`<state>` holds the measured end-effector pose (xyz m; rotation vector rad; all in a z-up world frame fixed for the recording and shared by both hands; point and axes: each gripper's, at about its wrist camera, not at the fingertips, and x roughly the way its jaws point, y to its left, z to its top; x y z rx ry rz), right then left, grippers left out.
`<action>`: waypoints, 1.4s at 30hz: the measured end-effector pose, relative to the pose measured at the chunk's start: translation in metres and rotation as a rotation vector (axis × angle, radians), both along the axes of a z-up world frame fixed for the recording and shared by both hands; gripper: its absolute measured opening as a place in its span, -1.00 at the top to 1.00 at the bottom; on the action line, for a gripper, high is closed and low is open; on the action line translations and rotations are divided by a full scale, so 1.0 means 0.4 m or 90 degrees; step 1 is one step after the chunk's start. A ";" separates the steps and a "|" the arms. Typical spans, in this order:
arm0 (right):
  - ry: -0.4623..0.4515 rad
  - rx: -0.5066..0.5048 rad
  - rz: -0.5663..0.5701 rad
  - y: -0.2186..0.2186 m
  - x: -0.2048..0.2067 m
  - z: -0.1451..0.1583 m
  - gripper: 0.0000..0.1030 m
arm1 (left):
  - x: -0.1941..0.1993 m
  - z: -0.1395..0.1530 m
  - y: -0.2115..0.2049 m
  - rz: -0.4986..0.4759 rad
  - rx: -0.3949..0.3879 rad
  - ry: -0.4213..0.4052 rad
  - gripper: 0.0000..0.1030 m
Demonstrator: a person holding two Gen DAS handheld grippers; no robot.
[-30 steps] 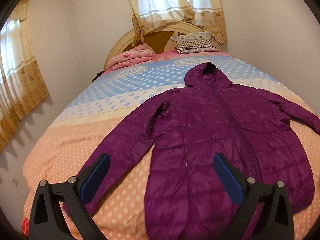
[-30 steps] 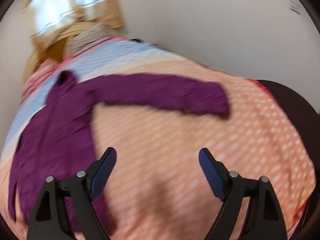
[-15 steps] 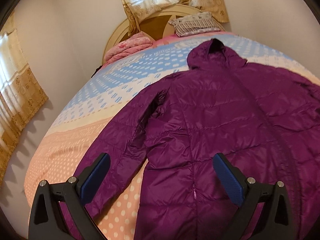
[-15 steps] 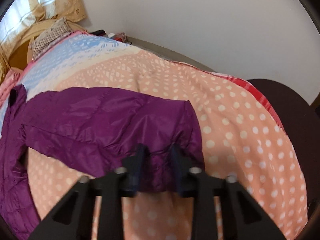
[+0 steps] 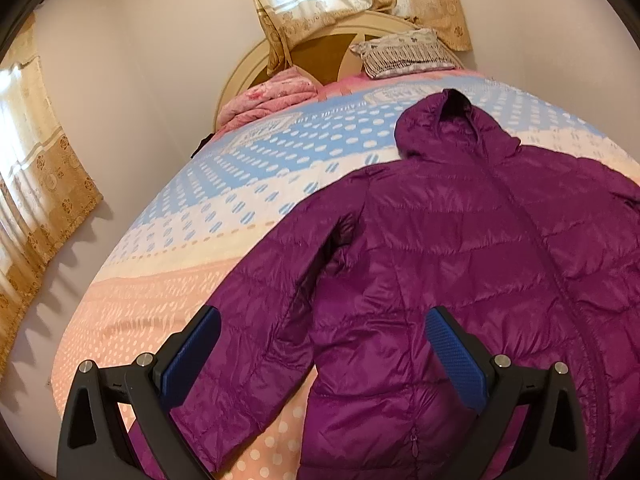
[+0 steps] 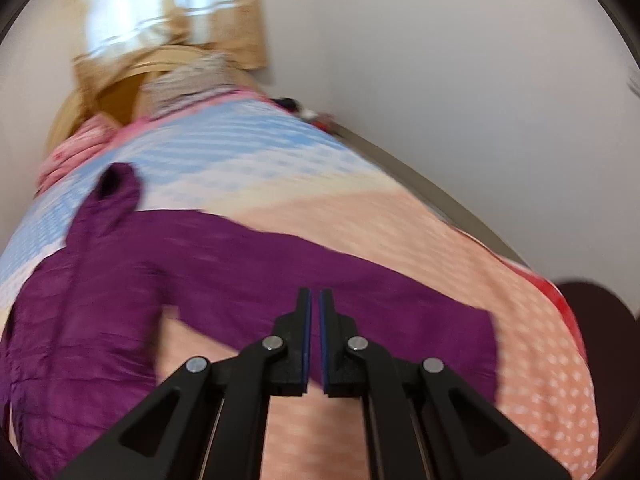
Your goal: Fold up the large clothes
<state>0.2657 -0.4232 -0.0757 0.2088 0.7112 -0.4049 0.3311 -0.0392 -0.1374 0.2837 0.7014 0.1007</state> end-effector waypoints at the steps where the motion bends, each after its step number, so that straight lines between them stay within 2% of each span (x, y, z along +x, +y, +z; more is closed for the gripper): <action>1: -0.003 -0.005 0.014 0.027 0.017 0.005 0.91 | -0.003 0.002 0.000 -0.001 0.002 -0.002 -0.98; 4: 0.001 -0.012 0.025 0.073 0.058 -0.003 0.86 | -0.013 0.004 0.003 -0.011 0.002 -0.006 -0.98; 6: 0.005 -0.022 0.003 0.058 0.063 -0.023 0.10 | -0.016 0.006 0.011 -0.013 0.007 -0.019 -0.98; 7: -0.001 -0.024 -0.014 0.050 0.048 -0.031 -0.59 | -0.013 0.004 0.014 -0.006 0.019 -0.027 -0.98; 8: -0.010 -0.028 -0.038 0.032 0.028 -0.039 -0.71 | -0.011 0.002 0.017 0.000 0.026 -0.032 -0.98; 11: 0.019 -0.024 -0.101 -0.051 -0.033 -0.068 -0.59 | 0.023 -0.007 0.032 0.023 0.029 -0.025 -0.98; 16: 0.081 -0.015 -0.240 -0.211 -0.142 -0.131 -0.59 | 0.056 -0.008 0.024 0.031 0.001 -0.017 -0.98; 19: 0.145 0.034 -0.260 -0.276 -0.172 -0.202 -0.59 | 0.063 -0.012 0.002 0.026 -0.013 -0.009 -0.98; 21: 0.163 0.070 -0.247 -0.290 -0.177 -0.239 -0.16 | 0.069 -0.017 -0.015 0.021 -0.022 0.003 -0.98; 22: 0.157 0.046 -0.238 -0.280 -0.176 -0.234 -0.01 | 0.070 -0.019 -0.022 0.016 -0.030 0.009 -0.98; 23: 0.157 0.039 -0.220 -0.275 -0.171 -0.228 0.46 | 0.072 -0.021 -0.030 0.007 -0.043 0.019 -0.98; 24: 0.155 0.040 -0.211 -0.271 -0.163 -0.223 0.55 | 0.071 -0.022 -0.037 0.000 -0.049 0.024 -0.98; 26: 0.141 0.028 -0.200 -0.254 -0.145 -0.204 0.67 | 0.065 -0.020 -0.053 -0.010 -0.042 0.025 -0.98; 30: 0.080 -0.018 -0.144 -0.184 -0.087 -0.119 0.71 | 0.052 -0.004 -0.065 -0.017 -0.013 0.001 -0.98; 32: 0.048 -0.047 -0.098 -0.116 -0.039 -0.065 0.71 | 0.054 0.002 -0.051 -0.011 -0.016 -0.003 -0.98; 36: 0.010 -0.064 -0.012 0.029 0.053 -0.008 0.72 | 0.068 0.003 -0.014 0.008 -0.016 -0.005 -0.98; 39: -0.009 -0.060 0.056 0.157 0.138 -0.001 0.72 | 0.081 -0.004 0.014 0.021 -0.012 -0.004 -0.98; 42: -0.014 -0.049 0.127 0.287 0.232 -0.029 0.72 | 0.090 -0.011 0.045 0.034 -0.011 -0.003 -0.98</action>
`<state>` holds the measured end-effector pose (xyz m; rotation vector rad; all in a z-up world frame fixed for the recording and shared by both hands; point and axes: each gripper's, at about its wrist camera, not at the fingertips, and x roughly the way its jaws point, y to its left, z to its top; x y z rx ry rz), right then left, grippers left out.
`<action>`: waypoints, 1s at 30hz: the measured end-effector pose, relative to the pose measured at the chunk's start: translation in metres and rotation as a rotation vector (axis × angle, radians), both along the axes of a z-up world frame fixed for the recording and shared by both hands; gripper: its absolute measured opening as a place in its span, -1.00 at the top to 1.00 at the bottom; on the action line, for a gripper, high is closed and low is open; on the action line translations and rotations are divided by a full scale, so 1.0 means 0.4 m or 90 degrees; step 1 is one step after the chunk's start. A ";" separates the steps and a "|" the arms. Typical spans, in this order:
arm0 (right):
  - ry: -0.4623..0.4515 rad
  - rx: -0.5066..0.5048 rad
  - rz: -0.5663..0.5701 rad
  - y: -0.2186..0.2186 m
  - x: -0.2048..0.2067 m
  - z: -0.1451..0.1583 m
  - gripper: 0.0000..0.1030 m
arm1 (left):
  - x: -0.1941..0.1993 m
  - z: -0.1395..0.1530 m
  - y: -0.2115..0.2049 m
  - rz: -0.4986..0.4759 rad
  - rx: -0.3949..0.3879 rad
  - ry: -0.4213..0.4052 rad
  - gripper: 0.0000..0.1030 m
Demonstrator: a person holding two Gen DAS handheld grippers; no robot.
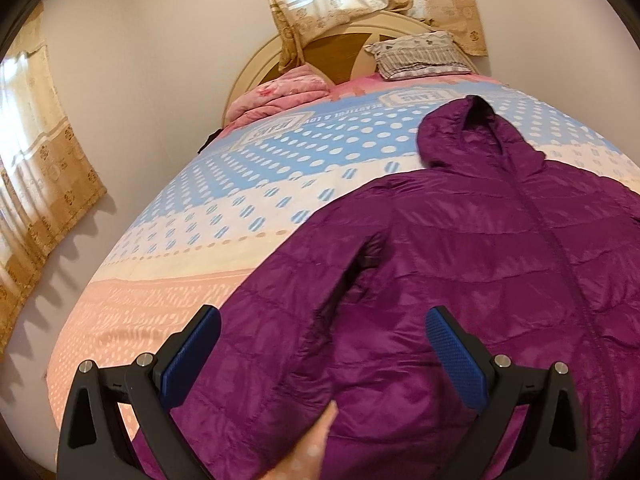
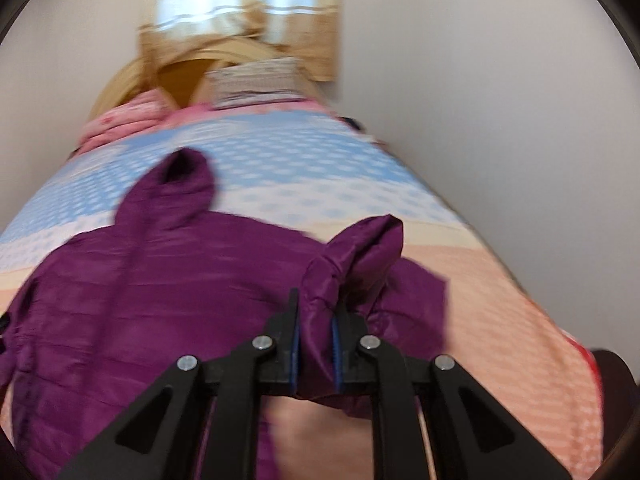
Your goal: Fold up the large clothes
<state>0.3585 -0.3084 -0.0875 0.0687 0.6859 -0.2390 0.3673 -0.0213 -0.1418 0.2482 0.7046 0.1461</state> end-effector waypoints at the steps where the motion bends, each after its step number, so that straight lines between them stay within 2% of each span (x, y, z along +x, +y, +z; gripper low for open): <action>1: 0.001 0.004 0.023 0.045 0.025 -0.014 0.72 | 0.003 -0.002 0.012 0.007 0.001 0.000 -0.98; 6: 0.021 0.030 0.147 0.247 0.115 -0.094 0.69 | 0.008 -0.014 0.045 0.022 0.011 0.007 -0.98; 7: 0.026 0.033 0.170 0.279 0.126 -0.110 0.60 | 0.009 -0.017 0.049 0.023 0.015 0.008 -0.98; 10: 0.011 0.015 0.242 0.347 0.100 -0.129 -0.29 | 0.009 -0.021 0.053 0.025 0.024 0.011 -0.98; 13: -0.002 -0.023 0.257 0.361 0.044 -0.116 -0.30 | 0.012 -0.011 0.046 0.026 0.017 0.010 -0.98; 16: -0.015 -0.029 0.216 0.279 -0.014 -0.102 -0.30 | 0.017 0.009 0.008 0.020 0.011 0.005 -0.98; 21: -0.010 -0.071 0.023 0.061 -0.084 -0.104 -0.42 | 0.013 0.051 -0.123 -0.047 -0.039 -0.017 -0.98; 25: 0.011 -0.062 -0.061 -0.061 -0.114 -0.155 -0.48 | 0.028 0.045 -0.266 -0.126 -0.092 0.036 -0.98; 30: 0.030 -0.066 -0.089 -0.109 -0.135 -0.222 -0.54 | 0.071 -0.024 -0.422 -0.190 -0.128 0.107 -0.98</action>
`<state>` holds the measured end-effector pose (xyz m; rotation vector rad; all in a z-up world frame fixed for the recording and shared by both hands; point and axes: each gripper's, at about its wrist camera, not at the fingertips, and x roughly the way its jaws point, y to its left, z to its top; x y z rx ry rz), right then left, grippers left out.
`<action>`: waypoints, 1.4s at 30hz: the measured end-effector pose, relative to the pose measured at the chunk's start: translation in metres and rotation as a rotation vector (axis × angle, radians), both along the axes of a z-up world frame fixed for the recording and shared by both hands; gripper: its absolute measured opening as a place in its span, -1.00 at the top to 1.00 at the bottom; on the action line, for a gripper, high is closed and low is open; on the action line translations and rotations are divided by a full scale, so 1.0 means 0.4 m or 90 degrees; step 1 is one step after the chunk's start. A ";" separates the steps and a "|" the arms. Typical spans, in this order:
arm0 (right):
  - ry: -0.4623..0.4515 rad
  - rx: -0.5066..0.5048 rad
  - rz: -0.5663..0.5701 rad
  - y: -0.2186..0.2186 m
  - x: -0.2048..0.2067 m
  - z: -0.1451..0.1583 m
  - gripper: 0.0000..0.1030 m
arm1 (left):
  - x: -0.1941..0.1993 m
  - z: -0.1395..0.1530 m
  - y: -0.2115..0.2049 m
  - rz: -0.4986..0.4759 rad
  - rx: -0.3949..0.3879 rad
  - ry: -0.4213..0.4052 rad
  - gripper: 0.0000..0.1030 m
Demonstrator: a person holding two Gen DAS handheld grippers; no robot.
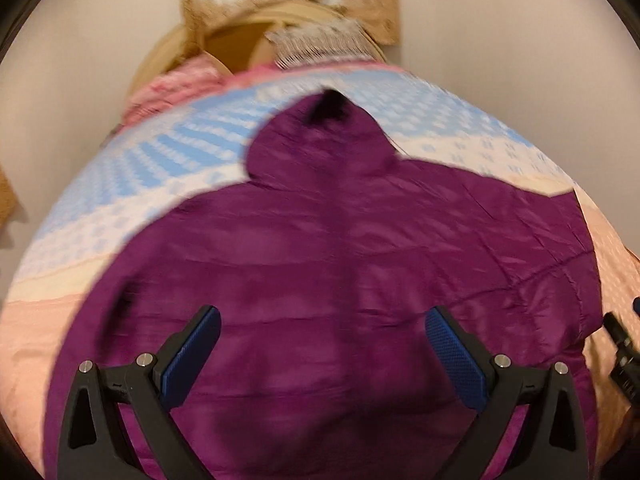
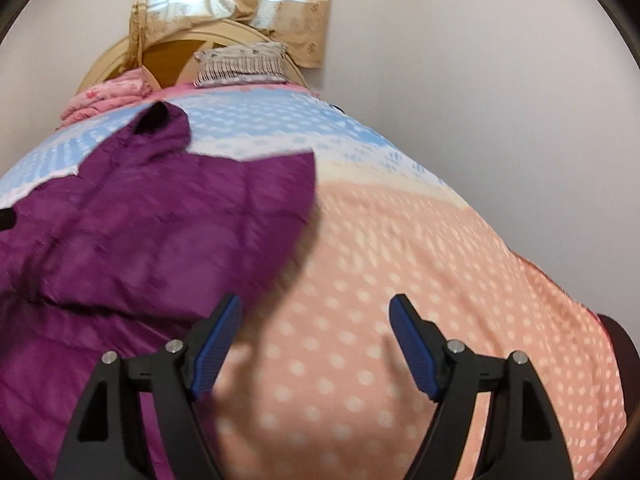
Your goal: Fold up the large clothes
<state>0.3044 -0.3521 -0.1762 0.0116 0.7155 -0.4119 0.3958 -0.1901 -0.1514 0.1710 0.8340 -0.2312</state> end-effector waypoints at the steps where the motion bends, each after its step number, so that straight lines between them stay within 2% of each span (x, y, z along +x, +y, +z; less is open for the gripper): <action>1: 0.004 -0.002 -0.002 -0.003 -0.001 -0.016 -0.56 | 0.011 -0.020 -0.023 -0.013 -0.009 0.015 -0.97; 3: 0.017 0.016 -0.006 -0.025 -0.008 -0.035 -0.58 | 0.017 -0.044 -0.061 -0.027 0.002 0.024 -0.62; 5: 0.010 0.029 -0.012 -0.037 -0.010 -0.030 -0.59 | 0.017 -0.070 -0.099 -0.068 -0.001 0.057 0.46; 6: 0.008 0.032 -0.011 -0.035 -0.011 -0.031 -0.60 | 0.018 -0.075 -0.104 -0.073 -0.006 0.064 0.58; 8: 0.017 0.039 -0.006 -0.039 -0.014 -0.039 -0.62 | 0.006 -0.067 -0.107 -0.074 0.001 0.037 0.71; 11: 0.017 0.045 -0.009 -0.048 -0.018 -0.041 -0.67 | -0.020 -0.024 -0.085 -0.073 0.029 -0.021 0.76; 17: 0.020 0.033 -0.012 -0.048 -0.024 -0.042 -0.76 | -0.047 0.085 0.056 -0.030 0.086 -0.135 0.77; 19: 0.022 0.026 -0.013 -0.045 -0.023 -0.043 -0.76 | -0.049 0.093 0.094 -0.020 0.104 -0.154 0.77; 24: 0.026 0.029 -0.014 -0.048 -0.018 -0.043 -0.77 | -0.036 0.033 0.137 0.002 0.167 -0.167 0.76; 26: 0.028 0.038 -0.008 -0.052 -0.017 -0.042 -0.78 | -0.020 -0.001 0.140 0.004 0.163 -0.145 0.73; 27: 0.024 0.047 -0.002 -0.054 -0.020 -0.037 -0.76 | -0.010 -0.022 0.140 0.004 0.159 -0.121 0.66; 28: 0.015 0.068 0.002 -0.061 -0.028 -0.026 -0.56 | 0.000 -0.039 0.140 0.008 0.162 -0.104 0.61; 29: 0.002 0.100 0.005 -0.072 -0.035 -0.011 -0.16 | 0.005 -0.049 0.139 0.021 0.171 -0.092 0.48; 30: -0.008 0.124 0.009 -0.079 -0.037 0.003 0.02 | 0.011 -0.050 0.147 0.036 0.174 -0.094 0.41; 31: -0.019 0.141 0.015 -0.085 -0.034 0.023 0.16 | 0.014 -0.044 0.159 0.051 0.172 -0.107 0.15; 32: -0.028 0.144 0.019 -0.086 -0.025 0.046 0.16 | 0.019 -0.032 0.177 0.083 0.180 -0.128 -0.30; 34: -0.029 0.142 0.035 -0.084 0.010 0.075 0.16 | 0.028 -0.009 0.203 0.140 0.195 -0.172 -0.70; 37: -0.048 0.127 0.042 -0.082 0.096 0.110 0.16 | 0.045 0.021 0.212 0.182 0.201 -0.200 -0.70; 40: -0.056 0.134 0.073 -0.068 0.205 0.113 0.16 | 0.067 0.032 0.183 0.177 0.183 -0.188 -0.70; 42: -0.039 0.112 0.085 -0.042 0.262 0.095 0.16 | 0.076 0.020 0.142 0.152 0.168 -0.177 -0.70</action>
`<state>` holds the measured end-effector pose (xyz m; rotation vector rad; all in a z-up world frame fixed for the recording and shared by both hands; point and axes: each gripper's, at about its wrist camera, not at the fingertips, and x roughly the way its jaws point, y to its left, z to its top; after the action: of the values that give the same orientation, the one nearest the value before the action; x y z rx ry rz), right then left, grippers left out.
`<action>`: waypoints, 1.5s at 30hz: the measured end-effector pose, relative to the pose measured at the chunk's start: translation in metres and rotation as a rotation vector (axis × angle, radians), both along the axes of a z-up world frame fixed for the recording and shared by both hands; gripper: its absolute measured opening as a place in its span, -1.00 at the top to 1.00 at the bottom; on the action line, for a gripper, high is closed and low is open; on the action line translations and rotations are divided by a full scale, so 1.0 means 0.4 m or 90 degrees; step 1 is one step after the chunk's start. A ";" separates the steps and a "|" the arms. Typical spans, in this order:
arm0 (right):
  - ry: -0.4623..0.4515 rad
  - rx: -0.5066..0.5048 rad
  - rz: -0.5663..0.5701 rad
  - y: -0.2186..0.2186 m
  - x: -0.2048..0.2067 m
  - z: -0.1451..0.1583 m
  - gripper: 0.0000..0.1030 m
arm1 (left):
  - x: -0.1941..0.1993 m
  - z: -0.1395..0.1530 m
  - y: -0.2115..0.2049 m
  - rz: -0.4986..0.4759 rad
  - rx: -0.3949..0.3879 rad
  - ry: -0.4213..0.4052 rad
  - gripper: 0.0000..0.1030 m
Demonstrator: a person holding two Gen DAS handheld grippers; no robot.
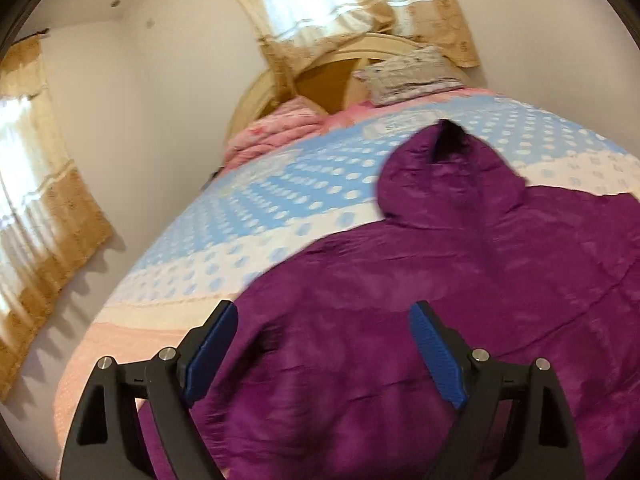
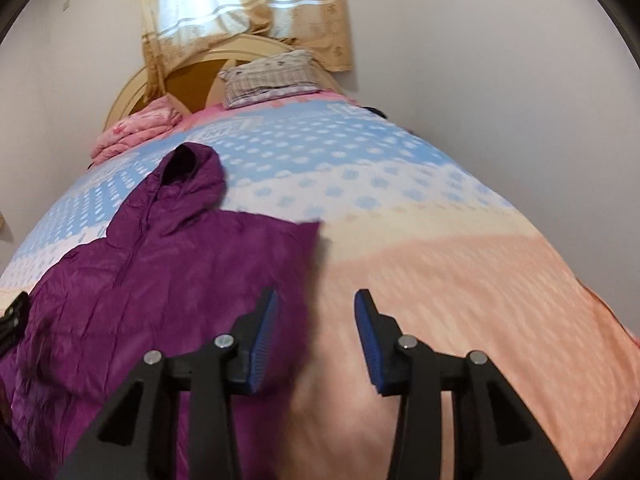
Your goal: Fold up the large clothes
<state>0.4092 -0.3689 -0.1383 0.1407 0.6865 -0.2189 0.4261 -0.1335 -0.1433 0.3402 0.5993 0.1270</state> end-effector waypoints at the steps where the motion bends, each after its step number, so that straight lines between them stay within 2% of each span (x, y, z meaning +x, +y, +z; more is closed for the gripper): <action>1: 0.013 -0.008 0.006 0.016 0.027 -0.017 0.17 | 0.006 -0.010 -0.015 -0.011 -0.003 0.010 -0.70; 4: 0.051 -0.012 0.062 0.071 0.075 -0.070 0.17 | 0.045 -0.071 -0.055 -0.014 0.028 0.044 -0.71; 7: 0.072 -0.043 0.085 0.110 0.078 -0.115 0.17 | 0.066 -0.136 -0.050 -0.010 0.020 0.091 -0.71; 12: 0.096 -0.027 0.092 0.101 0.082 -0.143 0.14 | 0.083 -0.179 -0.015 -0.010 -0.049 0.136 -0.71; 18: 0.108 -0.055 0.089 0.120 0.089 -0.155 0.11 | 0.088 -0.185 -0.016 -0.013 -0.061 0.135 -0.74; 25: 0.128 -0.059 0.093 0.122 0.096 -0.149 0.10 | 0.086 -0.189 -0.005 -0.012 -0.073 0.136 -0.78; 27: 0.138 -0.065 0.081 0.118 0.099 -0.120 0.13 | 0.086 -0.190 -0.002 -0.012 -0.076 0.135 -0.79; 29: 0.104 -0.045 0.061 0.116 0.075 -0.057 0.13 | 0.087 -0.190 -0.001 -0.012 -0.077 0.135 -0.79; 32: 0.082 -0.033 0.071 0.152 0.059 -0.010 0.09 | 0.089 -0.191 0.001 -0.012 -0.079 0.135 -0.80; 34: 0.087 -0.025 0.086 0.180 0.063 -0.019 0.09 | 0.090 -0.190 0.004 -0.013 -0.082 0.135 -0.80; 38: 0.132 -0.029 0.096 0.222 0.091 -0.118 0.10 | 0.091 -0.189 0.009 -0.014 -0.092 0.138 -0.80; 40: 0.134 -0.036 0.092 0.226 0.091 -0.150 0.10 | 0.092 -0.190 0.008 -0.015 -0.094 0.138 -0.81; 45: 0.128 -0.060 0.090 0.238 0.092 -0.158 0.09 | 0.091 -0.192 0.008 -0.015 -0.094 0.138 -0.82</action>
<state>0.4461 -0.2735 -0.2016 -0.0207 0.8805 -0.1301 0.4625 -0.1303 -0.2202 0.2194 0.8149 0.0225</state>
